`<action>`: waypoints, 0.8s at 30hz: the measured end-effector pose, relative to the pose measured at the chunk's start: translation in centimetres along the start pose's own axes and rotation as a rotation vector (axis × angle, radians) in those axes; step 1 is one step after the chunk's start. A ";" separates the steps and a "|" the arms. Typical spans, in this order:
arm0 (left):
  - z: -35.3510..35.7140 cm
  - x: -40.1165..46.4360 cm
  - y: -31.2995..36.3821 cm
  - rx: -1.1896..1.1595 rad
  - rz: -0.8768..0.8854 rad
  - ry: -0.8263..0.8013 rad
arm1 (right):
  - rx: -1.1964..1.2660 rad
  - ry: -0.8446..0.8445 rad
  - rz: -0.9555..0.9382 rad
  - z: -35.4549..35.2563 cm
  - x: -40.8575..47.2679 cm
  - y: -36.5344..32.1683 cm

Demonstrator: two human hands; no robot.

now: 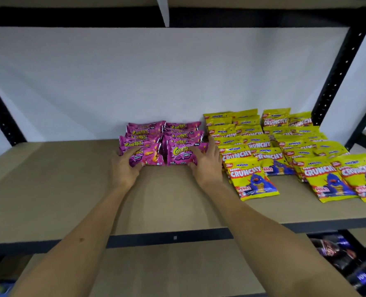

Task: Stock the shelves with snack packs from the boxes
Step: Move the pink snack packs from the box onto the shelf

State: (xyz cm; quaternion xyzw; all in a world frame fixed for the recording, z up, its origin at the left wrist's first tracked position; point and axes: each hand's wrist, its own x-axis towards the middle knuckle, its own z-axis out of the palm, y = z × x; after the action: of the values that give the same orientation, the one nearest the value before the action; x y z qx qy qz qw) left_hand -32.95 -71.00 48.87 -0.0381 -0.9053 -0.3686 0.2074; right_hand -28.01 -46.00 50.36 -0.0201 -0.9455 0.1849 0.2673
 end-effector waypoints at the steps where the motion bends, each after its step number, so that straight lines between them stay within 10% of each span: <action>1: 0.1 0.5 -0.2 -0.007 -0.002 -0.010 | -0.042 -0.002 -0.010 0.0 0.4 -0.2; 16: 1.6 0.5 4.1 -0.094 0.048 0.107 | -0.152 0.035 -0.017 -1.0 3.3 1.9; 24: -0.2 -5.8 6.3 0.272 0.079 -0.032 | -0.203 -0.026 -0.047 -1.9 -0.4 1.7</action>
State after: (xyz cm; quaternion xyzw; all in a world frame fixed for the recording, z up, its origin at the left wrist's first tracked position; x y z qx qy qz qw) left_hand -26.18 -66.01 50.76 -0.0511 -0.9478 -0.2336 0.2107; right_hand -26.80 -43.81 51.07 -0.0226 -0.9630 0.0822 0.2557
